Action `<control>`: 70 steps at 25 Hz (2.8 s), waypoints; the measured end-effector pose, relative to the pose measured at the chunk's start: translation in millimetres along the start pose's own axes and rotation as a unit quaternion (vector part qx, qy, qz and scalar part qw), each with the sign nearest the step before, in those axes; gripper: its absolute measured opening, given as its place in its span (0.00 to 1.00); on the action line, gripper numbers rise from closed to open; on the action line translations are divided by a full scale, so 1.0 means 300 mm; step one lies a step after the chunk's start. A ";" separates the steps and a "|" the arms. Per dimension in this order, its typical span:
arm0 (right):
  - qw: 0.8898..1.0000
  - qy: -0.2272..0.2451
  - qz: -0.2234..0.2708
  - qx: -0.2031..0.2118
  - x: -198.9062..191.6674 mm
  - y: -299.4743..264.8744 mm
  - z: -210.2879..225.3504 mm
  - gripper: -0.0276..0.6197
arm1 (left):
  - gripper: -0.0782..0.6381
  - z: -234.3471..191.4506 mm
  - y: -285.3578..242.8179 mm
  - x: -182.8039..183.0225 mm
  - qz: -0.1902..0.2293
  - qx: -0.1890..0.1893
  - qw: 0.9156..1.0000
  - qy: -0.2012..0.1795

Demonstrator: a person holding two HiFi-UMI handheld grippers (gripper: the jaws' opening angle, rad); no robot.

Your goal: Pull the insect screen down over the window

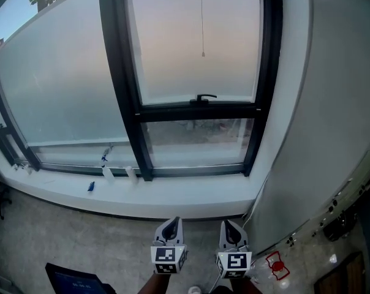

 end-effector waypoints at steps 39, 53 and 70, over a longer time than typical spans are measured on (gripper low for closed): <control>0.998 0.022 -0.032 0.054 0.015 -0.986 0.423 0.05 | 0.11 -0.200 -0.945 0.117 -0.003 0.047 0.999 0.001; 0.999 0.024 -0.035 0.031 0.013 -1.296 0.469 0.05 | 0.11 -0.365 -1.229 0.155 -0.001 0.031 0.999 -0.008; 0.999 0.027 -0.044 -0.017 0.035 -1.630 0.398 0.05 | 0.11 -0.620 -1.545 0.211 0.003 -0.018 1.000 -0.001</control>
Point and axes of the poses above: the fingertips, and each gripper's own axes: y backward along the fingers, z to its right, x out of its top, the point moved 6 cm from there along y, backward along the fingers, and after that the axes turned 1 degree about -y, right-handed, at the moved point
